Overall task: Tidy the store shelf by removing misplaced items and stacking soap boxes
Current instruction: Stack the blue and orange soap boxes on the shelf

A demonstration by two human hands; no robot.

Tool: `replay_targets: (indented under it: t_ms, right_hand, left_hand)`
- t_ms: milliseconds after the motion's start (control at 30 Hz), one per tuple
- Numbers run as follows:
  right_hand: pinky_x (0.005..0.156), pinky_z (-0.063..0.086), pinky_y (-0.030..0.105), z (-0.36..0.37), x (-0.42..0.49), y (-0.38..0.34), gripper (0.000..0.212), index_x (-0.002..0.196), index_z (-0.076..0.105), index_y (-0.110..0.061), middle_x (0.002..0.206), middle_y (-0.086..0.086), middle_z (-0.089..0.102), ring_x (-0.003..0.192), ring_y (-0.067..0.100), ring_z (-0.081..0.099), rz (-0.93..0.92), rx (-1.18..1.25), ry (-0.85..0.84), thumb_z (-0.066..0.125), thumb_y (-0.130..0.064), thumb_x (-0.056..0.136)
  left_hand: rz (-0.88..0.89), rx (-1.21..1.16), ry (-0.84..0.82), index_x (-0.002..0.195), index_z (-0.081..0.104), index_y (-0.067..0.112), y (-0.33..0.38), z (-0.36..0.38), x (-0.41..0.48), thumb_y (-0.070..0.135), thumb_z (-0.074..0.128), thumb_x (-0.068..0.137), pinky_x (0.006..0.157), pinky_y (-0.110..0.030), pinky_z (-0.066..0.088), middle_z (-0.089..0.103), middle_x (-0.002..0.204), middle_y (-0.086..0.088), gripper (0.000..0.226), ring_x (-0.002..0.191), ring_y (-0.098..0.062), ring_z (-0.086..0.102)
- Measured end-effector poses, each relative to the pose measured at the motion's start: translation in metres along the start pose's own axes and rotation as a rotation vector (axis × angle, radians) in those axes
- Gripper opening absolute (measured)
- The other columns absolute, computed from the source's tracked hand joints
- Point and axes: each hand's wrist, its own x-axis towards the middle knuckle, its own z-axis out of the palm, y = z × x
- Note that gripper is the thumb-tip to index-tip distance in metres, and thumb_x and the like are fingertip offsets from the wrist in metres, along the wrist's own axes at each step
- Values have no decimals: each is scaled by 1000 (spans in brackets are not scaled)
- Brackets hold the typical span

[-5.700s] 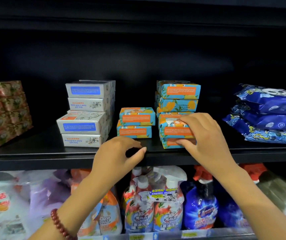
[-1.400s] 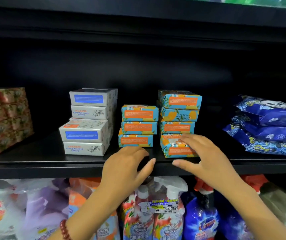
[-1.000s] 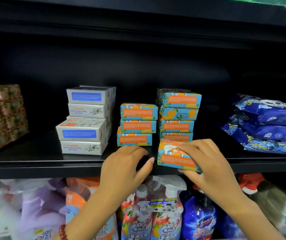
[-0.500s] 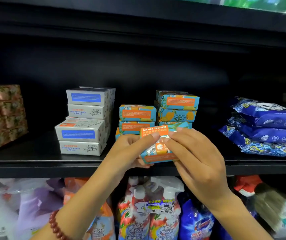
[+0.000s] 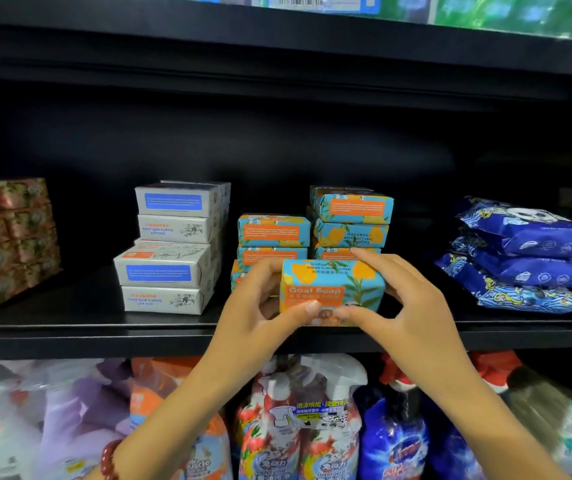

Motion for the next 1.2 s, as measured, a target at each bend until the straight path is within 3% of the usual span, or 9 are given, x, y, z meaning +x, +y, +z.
replay_targets:
  t_ms: [133,300,433,600,800,867,967,1100,1200]
  right_hand:
    - [80,42,7,-1,-4,-3,45,107,61,-20,107,-11,60,104,1,56,-110,-39,71,83,-16,67]
    - [87,41,9,5,-11,-2,41,106,54,-20,106,-12,54,105,-2,52,-339,-150,147,72,-10,71]
    - [92,45,18,6,-11,5,46,106,49,-16,112,-5,52,111,8,52,-468,-202,153,65,7,69]
    - [92,44,21,6,-11,16,58,106,44,-22,125,-8,48,122,9,45,-339,-215,47,76,6,66]
    - [99,34,10,-2,-10,16,103,141,20,-49,140,-27,32,130,-6,33,-2,-10,-216,76,-59,55]
    - [93,37,6,-3,-10,13,101,141,22,-48,135,-28,40,122,-12,41,73,88,-229,76,-62,57]
    - [94,45,16,-2,-7,12,85,137,35,-40,127,-23,48,114,-6,50,120,102,-194,74,-53,62]
    - [88,45,14,-1,-4,12,63,121,58,-28,112,-22,53,108,-3,52,50,13,-142,79,-42,63]
    - [78,47,10,1,-8,9,50,104,61,-27,104,-18,54,102,2,56,-29,53,-21,81,-36,60]
  left_hand:
    - [-6,-5,-1,103,58,22,2,0,0,31,76,67,79,-20,51,69,105,8,41,99,-11,66]
    - [-159,2,-37,110,61,20,8,-1,0,52,66,63,74,-18,51,68,103,10,57,96,-6,66]
    - [-253,-3,-151,113,59,17,10,-7,3,40,78,56,80,-20,52,70,105,4,64,97,-11,67]
    - [-223,88,-136,101,58,15,7,-12,3,24,89,47,73,-18,51,71,96,5,63,90,-11,69]
    - [28,306,-63,106,52,27,7,-9,-2,15,89,55,80,-17,51,64,106,14,64,98,-4,64]
    - [102,388,-68,109,52,30,3,-8,-3,21,88,58,84,-24,52,62,109,14,63,102,-7,63]
    - [216,460,-72,115,52,28,-2,-6,-3,19,84,66,92,-24,47,56,119,16,59,114,-8,56]
    - [338,594,-67,122,50,28,-7,-5,-1,9,80,71,103,-27,39,49,131,15,62,128,-10,45]
    - [322,616,-72,131,44,37,-8,-7,-1,22,78,75,108,-29,34,41,141,16,67,136,-9,35]
